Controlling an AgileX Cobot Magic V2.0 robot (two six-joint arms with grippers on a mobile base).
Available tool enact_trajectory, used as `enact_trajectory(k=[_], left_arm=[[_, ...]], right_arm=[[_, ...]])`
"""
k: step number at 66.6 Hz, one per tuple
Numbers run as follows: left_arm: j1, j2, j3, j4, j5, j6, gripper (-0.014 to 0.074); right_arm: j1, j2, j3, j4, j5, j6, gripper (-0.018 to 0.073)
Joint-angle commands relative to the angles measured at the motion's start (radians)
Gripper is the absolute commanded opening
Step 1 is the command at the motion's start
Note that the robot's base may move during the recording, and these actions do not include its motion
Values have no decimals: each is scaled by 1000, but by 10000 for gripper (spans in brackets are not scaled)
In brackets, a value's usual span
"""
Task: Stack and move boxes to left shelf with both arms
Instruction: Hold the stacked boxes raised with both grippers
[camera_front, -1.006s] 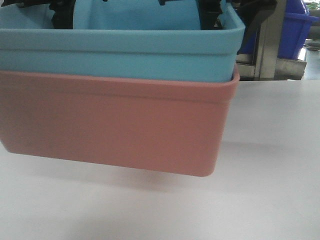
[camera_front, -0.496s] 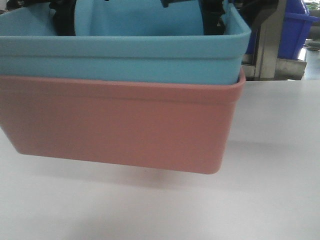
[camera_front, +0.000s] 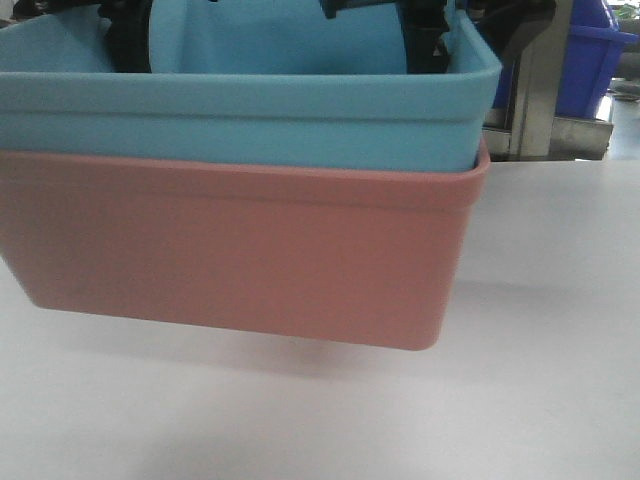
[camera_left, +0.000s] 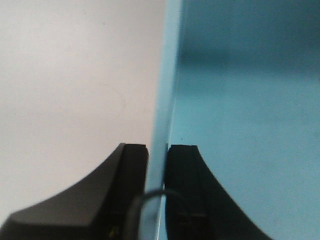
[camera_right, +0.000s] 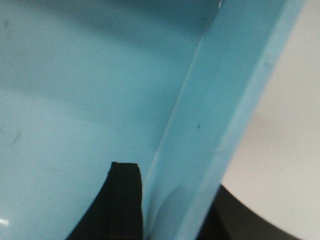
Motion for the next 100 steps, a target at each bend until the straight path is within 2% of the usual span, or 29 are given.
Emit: enact_trajectory(k=[1, 100], left_arm=[[-60, -52, -42, -115, -200, -8, -3], [-60, -52, -42, -115, -200, -8, -3]], right_arm=[[24, -36, -60, 54, -273, 16, 55], [24, -36, -60, 54, -274, 16, 55]])
